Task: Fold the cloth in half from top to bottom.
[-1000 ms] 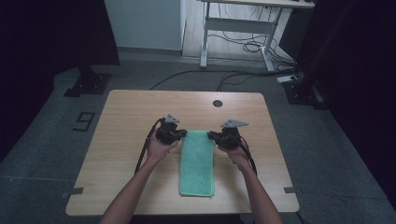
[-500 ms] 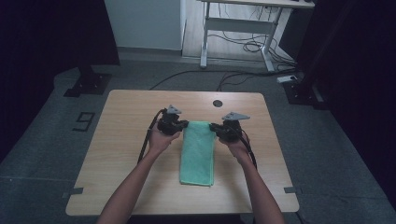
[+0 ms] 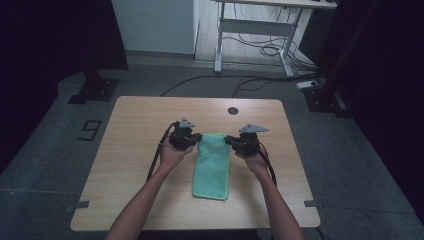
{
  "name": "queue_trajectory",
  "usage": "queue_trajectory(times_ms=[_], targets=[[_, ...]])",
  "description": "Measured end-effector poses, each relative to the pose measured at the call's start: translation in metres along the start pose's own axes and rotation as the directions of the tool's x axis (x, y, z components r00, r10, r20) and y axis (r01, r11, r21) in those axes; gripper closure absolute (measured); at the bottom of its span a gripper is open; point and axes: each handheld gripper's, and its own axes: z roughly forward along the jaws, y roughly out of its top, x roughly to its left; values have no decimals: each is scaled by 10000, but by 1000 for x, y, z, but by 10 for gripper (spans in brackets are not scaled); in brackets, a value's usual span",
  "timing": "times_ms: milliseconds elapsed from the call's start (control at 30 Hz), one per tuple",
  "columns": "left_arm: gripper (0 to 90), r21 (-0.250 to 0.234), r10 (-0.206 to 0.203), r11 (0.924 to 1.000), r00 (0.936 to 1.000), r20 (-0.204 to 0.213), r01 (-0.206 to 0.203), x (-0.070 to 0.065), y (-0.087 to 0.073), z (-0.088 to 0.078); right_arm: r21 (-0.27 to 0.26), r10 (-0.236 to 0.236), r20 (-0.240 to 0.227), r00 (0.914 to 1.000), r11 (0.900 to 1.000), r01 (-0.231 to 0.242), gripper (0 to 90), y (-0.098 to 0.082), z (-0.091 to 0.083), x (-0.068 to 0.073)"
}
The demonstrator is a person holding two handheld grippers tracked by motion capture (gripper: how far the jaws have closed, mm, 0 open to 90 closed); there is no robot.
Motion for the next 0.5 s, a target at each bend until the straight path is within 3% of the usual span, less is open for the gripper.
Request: queue_trajectory(times_ms=[500], targets=[[860,-191,648,9977,9976,228,-643,-15,-6,-23,-337,-398,-245,9989,9987,390,835,-9,-19,15]])
